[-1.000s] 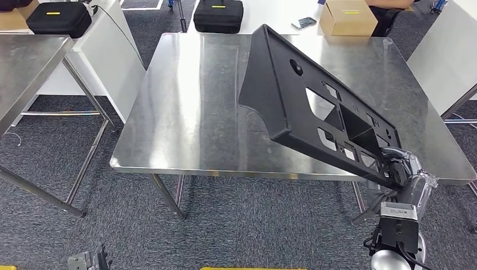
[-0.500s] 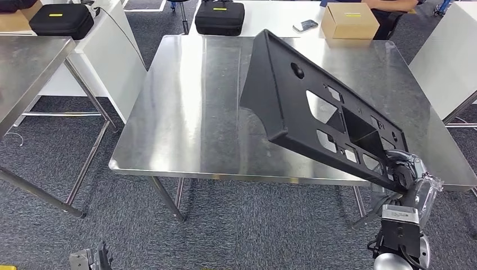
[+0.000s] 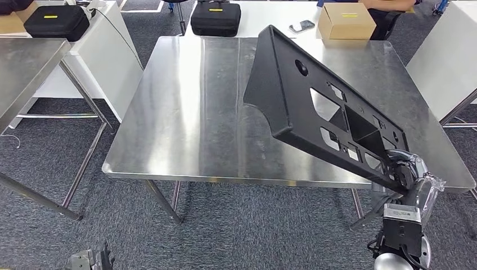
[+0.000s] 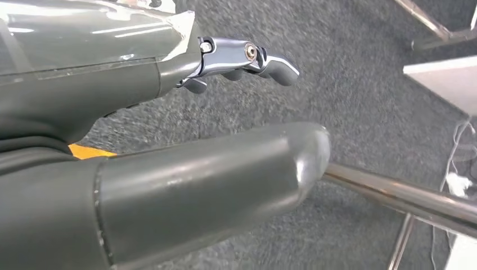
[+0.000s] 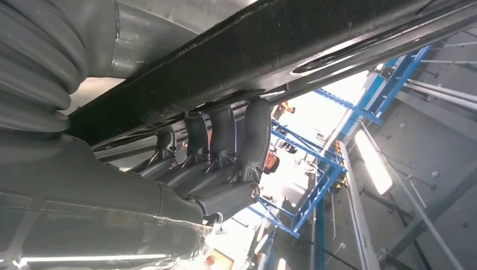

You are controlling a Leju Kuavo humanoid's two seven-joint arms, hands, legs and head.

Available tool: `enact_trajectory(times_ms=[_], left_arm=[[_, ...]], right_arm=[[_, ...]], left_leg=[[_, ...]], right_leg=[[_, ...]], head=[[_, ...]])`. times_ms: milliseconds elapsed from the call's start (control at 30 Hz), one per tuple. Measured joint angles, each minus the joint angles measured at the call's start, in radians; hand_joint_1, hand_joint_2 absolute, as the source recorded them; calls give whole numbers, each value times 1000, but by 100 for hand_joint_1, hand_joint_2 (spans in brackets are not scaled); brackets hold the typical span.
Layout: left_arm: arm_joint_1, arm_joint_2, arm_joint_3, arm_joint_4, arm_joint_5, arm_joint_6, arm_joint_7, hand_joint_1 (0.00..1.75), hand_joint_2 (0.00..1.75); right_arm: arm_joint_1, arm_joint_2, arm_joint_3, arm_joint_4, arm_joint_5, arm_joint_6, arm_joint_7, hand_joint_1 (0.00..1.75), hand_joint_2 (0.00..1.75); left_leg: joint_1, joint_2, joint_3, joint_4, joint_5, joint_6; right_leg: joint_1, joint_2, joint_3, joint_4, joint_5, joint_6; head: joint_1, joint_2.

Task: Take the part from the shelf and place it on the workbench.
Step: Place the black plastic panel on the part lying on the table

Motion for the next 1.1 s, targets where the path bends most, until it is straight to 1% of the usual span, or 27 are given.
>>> enact_trajectory(times_ms=[67,133,167,200,267,300,333,367,400,433,467,500,567,600,633,667,700,767,800,833,867,900,933,967,1000,1033,1100], left_arm=[[0,0,0,-2,-2,0,0,0,0],[1,-2,1,-5,-2,0,0,0,0],[1,-3,1,-6,-2,0,1,0,0],[1,-4,2,-7,-2,0,1,0,0],[1,-4,3,-8,-3,-2,3,0,0],[1,-6,3,-8,-4,-3,5,0,0],[1,-6,3,-8,-5,-4,6,0,0],[2,-7,3,-8,-6,-5,8,0,0],[2,-7,3,-8,-7,-6,9,0,0],[1,-7,3,-8,-8,-7,10,0,0],[1,-7,4,-8,-10,-8,11,0,0],[0,-7,4,-8,-11,-10,12,0,0],[-1,-7,4,-8,-14,-15,12,0,0],[-1,-7,5,-8,-16,-16,12,0,0],[-2,-7,5,-8,-18,-17,12,0,0],[-4,-7,5,-8,-20,-18,12,0,0],[-7,-6,5,-8,-22,-18,12,0,0],[-10,-6,5,-7,-23,-19,12,0,0],[-11,-6,6,-7,-23,-19,12,0,0],[-10,-6,6,-7,-23,-19,12,0,0],[-10,-6,6,-6,-23,-19,12,0,0],[-11,-5,7,-6,-23,-18,12,0,0],[-12,-5,7,-6,-23,-18,12,0,0],[-14,-4,8,-6,-23,-18,12,0,0],[-15,-3,8,-6,-23,-18,13,0,0],[-17,-2,8,-5,-23,-19,13,0,0],[-19,-2,9,-2,-22,-20,13,0,0]], right_arm=[[-1,1,0,-1,0,3,0,175,175],[-2,2,1,-2,0,4,1,175,175],[-3,1,1,-2,1,4,1,175,175],[-4,1,1,-3,2,4,2,175,175],[-4,0,0,-2,7,4,8,175,175],[-4,-1,0,-1,11,4,13,175,175],[-4,-1,0,0,15,4,17,175,175],[-5,-2,-1,0,20,4,21,175,175],[-7,-4,-1,0,25,5,27,175,175],[-11,-5,-3,0,31,7,36,175,175],[-15,-8,-5,1,37,13,48,175,175],[-22,-12,-10,4,43,22,65,175,175],[-43,-26,-26,19,47,47,103,175,175],[-59,-37,-38,33,51,61,124,175,175],[-79,-49,-50,50,57,76,143,175,175],[-100,-63,-64,71,66,91,162,175,175],[-122,-78,-78,95,76,105,179,175,175],[-156,-105,-103,143,91,125,201,175,175],[-167,-115,-112,163,94,131,206,175,175],[-174,-123,-120,179,95,134,209,175,175],[-180,-129,-125,191,96,135,210,175,175],[-186,-133,-128,201,97,136,210,175,175],[-191,-137,-131,209,98,136,210,175,175],[-197,-141,-134,216,102,136,213,175,175],[-203,-145,-136,224,108,138,220,175,175],[-212,-152,-137,234,118,140,230,175,175],[-233,-173,-141,269,143,153,259,175,175]], left_leg=[[-5,-3,2,-6,-3,6],[-2,-4,12,-18,2,17],[0,-4,18,-24,4,23],[1,-3,20,-27,4,27],[0,-5,21,-27,2,32],[-1,-7,21,-27,1,33],[-1,-9,22,-26,0,32],[0,-11,25,-26,-2,31],[0,-13,27,-24,-4,28],[-1,-15,30,-22,-8,23],[-3,-17,31,-19,-12,18],[-6,-18,31,-18,-15,13],[-7,-19,30,-18,-16,6],[-5,-19,30,-16,-19,3],[-4,-17,24,-5,-27,-2],[-2,-15,10,25,-46,-7],[0,-12,-15,77,-72,-11],[3,-8,-91,219,-131,-19],[4,-6,-123,273,-146,-21],[5,-6,-140,295,-142,-21],[6,-5,-137,276,-119,-19],[6,-4,-114,220,-81,-16],[6,-3,-81,145,-39,-11],[5,-3,-48,74,-12,-6],[3,-2,-23,25,4,-2],[1,-2,-10,-1,7,0],[-4,-4,-5,-9,6,-1]], right_leg=[[2,-1,0,-4,-1,11],[2,-4,-6,11,-11,19],[4,-4,-23,45,-27,19],[3,-4,-52,101,-50,16],[4,-1,-126,235,-97,12],[3,-1,-151,275,-105,15],[3,-1,-156,275,-96,23],[2,-1,-141,236,-72,33],[0,-1,-107,162,-38,43],[-1,-1,-73,90,-10,48],[-2,0,-45,34,11,47],[-1,0,-30,4,21,41],[2,2,-25,-3,23,24],[-1,2,-24,-3,24,17],[-4,2,-23,-5,25,10],[-8,2,-21,-6,25,3],[-10,1,-20,-7,25,-2],[-9,0,-20,-7,23,-9],[-8,-1,-20,-6,23,-10],[-7,-1,-19,-6,22,-11],[-6,-1,-18,-6,21,-11],[-6,-1,-15,-6,20,-11],[-6,0,-13,-6,18,-10],[-3,0,-11,-5,15,-7],[0,1,-11,-5,13,-3],[5,1,-13,-3,10,0],[9,0,-15,-2,9,3]], head=[[0,0],[0,0],[2,0],[4,0],[6,0],[6,0],[6,0],[6,0],[7,0],[7,0],[7,0],[6,0],[5,0],[5,0],[4,0],[3,0],[1,0],[-1,0],[-1,0],[-1,0],[-1,0],[-1,0],[-1,0],[-1,0],[-1,0],[-1,0],[0,0]])
